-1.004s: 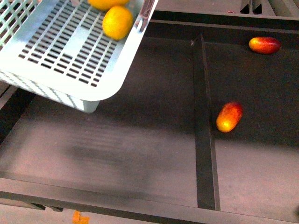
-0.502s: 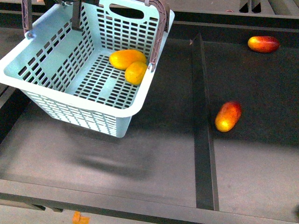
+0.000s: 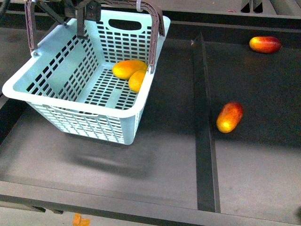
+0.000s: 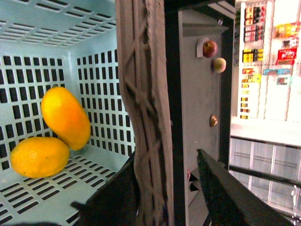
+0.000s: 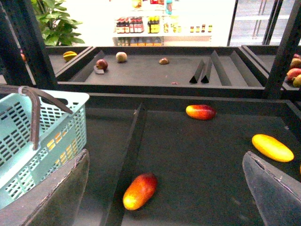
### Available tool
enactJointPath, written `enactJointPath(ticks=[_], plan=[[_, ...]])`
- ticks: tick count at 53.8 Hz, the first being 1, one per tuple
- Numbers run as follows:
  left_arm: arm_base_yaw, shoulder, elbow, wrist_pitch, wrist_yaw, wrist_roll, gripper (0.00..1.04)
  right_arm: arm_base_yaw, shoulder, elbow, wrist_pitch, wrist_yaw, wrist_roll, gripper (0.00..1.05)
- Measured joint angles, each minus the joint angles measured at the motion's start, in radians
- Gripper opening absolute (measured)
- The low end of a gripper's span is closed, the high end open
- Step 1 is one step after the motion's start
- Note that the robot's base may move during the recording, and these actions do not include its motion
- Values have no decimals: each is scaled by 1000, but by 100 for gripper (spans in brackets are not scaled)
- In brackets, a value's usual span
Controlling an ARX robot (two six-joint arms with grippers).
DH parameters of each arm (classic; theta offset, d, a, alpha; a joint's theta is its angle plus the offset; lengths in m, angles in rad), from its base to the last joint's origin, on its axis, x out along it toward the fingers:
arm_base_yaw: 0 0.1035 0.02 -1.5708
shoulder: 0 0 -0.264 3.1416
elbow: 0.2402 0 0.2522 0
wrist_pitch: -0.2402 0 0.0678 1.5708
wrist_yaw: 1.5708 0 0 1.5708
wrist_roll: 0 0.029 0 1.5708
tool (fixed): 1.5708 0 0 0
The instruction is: Pick lemon and mango into basket
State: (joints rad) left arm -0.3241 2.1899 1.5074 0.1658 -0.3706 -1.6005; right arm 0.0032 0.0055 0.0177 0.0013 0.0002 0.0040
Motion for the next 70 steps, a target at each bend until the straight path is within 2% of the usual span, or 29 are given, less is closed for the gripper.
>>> enactJointPath(ticks=[8, 15, 18, 26, 27, 31, 34, 37, 41, 45, 49, 52, 70], plan=[[0, -166, -122, -78, -92, -20, 66, 0, 0, 0, 0, 0, 0, 96], [-19, -371, -241, -246, -199, -21, 92, 0, 0, 0, 0, 0, 0, 96], [-37, -420, -254, -307, -230, -27, 99, 0, 0, 0, 0, 0, 0, 96], [-169, -475, -176, -395, -275, -43, 98, 0, 0, 0, 0, 0, 0, 96], [-191, -473, -162, -382, -271, -16, 97, 0, 0, 0, 0, 0, 0, 96], [-221, -512, -251, -64, -163, 298, 85, 0, 0, 0, 0, -1, 0, 96], [-205, -603, -451, 262, -97, 700, 71, 0, 0, 0, 0, 3, 0, 96], [-162, -681, -595, 422, -71, 999, 61, 0, 0, 0, 0, 3, 0, 96], [-97, -774, -752, 529, -36, 1309, 46, 0, 0, 0, 0, 3, 0, 96], [-39, -849, -882, 570, -2, 1456, 32, 0, 0, 0, 0, 2, 0, 96], [-3, -910, -988, 593, 44, 1522, 18, 0, 0, 0, 0, -1, 0, 96], [29, -968, -1069, 609, 88, 1556, 4, 0, 0, 0, 0, 0, 0, 96], [160, -1203, -1302, 611, 209, 1584, 3, 0, 0, 0, 0, 0, 0, 96]])
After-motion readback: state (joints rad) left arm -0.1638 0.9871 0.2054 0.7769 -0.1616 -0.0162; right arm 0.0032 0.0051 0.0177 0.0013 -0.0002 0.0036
